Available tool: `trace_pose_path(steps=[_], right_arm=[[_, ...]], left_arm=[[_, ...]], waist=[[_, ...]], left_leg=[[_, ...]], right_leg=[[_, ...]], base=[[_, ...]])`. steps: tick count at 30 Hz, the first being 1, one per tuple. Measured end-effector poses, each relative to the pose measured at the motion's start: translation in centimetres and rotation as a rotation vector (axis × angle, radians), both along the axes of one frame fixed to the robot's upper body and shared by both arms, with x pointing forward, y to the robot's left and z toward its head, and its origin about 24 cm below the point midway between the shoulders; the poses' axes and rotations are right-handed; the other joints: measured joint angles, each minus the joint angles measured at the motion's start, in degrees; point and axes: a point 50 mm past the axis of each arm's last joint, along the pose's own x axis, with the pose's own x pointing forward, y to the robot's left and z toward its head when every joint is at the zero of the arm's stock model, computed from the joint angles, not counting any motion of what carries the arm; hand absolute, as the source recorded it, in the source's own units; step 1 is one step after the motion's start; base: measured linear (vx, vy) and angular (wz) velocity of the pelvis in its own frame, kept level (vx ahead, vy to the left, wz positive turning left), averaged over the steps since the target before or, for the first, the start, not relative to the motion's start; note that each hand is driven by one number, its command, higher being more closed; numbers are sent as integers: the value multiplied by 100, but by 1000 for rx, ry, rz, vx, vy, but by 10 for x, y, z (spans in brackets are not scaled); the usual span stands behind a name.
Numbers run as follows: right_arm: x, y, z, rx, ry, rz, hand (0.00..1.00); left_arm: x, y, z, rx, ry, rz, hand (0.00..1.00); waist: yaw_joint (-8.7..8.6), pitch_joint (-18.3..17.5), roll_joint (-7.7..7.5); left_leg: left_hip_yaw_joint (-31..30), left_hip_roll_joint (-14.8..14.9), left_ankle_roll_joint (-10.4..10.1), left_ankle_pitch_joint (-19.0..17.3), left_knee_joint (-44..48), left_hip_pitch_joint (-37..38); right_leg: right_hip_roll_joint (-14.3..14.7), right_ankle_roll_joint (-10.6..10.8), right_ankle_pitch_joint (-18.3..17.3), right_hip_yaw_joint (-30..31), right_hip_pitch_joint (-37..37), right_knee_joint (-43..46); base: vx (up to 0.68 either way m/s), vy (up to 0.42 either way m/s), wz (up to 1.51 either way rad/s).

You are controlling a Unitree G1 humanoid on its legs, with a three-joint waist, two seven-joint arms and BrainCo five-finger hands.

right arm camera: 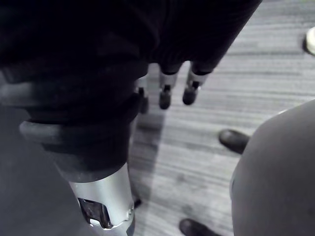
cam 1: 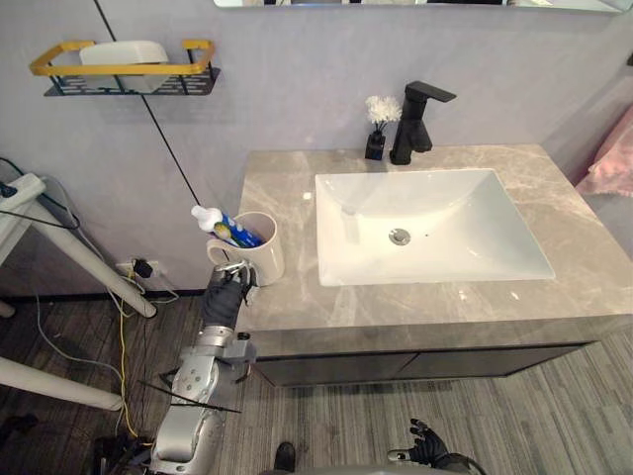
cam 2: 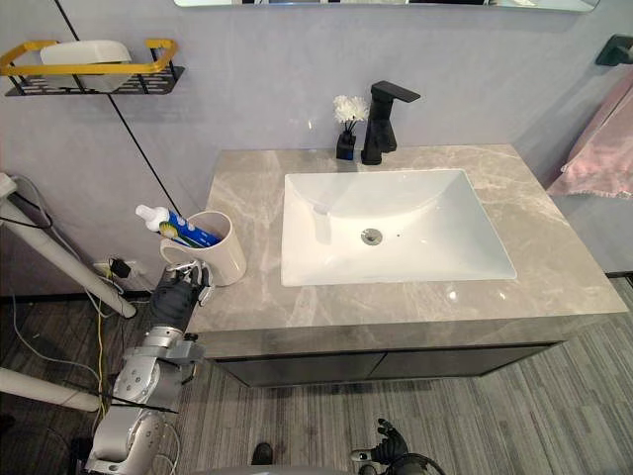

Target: Organize washtable

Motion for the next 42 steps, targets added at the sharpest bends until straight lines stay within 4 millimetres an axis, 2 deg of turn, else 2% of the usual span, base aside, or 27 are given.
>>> trace_pose_path(steps=[4, 8, 13, 17, 21, 27, 34, 42], right_arm=[[1, -1, 0, -1, -3, 2, 0], [1, -1, 0, -1, -2, 2, 0], [1, -1, 0, -1, -1, 3, 0], [0, -1, 0, 0, 4, 3, 0], [5, 1, 1, 5, -6, 7, 0], [6, 1, 1, 5, -9, 8, 0], [6, 1, 1, 5, -8, 11, 0], [8, 1, 2, 5, -18, 9, 0]], left_arm=[[-3, 1, -4, -13, 18, -5, 100], [-7, 1, -9, -15, 40, -11, 100], [-7, -1, -11, -16, 50, -25, 100], [-7, -7, -22, -15, 104, -51, 100], [-4, -8, -32, 19, 154, -58, 100], [12, -13, -27, 54, 124, -84, 100], [20, -12, -30, 98, 127, -69, 100], [28, -5, -24, 88, 96, 7, 100]], waist=[[-9, 38, 60], [-3, 39, 53], [-7, 37, 46], [-17, 37, 38], [-136, 58, 7], [-149, 106, -46], [-153, 110, -53], [-172, 149, -46]], left_leg=[[-6, -2, 41, -26, -3, 8], [0, -4, 39, -27, -19, 20], [3, -3, 14, -42, -41, 20], [4, -4, 38, -27, -26, 16], [26, -1, 23, -54, -7, 8], [60, 1, 24, -57, -6, 13], [145, 8, 27, -60, -21, 19], [185, 16, 25, -89, -25, -28]], right_leg=[[-8, -3, -6, -12, -49, 38], [-12, -47, -39, -30, -43, 63], [-13, 1, -72, -34, -44, 48], [-8, 5, -28, -10, -42, 16], [-2, 8, -27, 18, -49, -11], [-3, 7, -26, 35, -53, -13], [-5, 2, -14, 87, -85, -21], [1, 5, -5, 148, -167, -23]], base=[[-88, 8, -1], [-100, 3, 2], [-22, -1, 1], [56, -10, -3], [65, -11, -3], [6, -1, -1], [-10, -1, -4], [-7, -4, -3]])
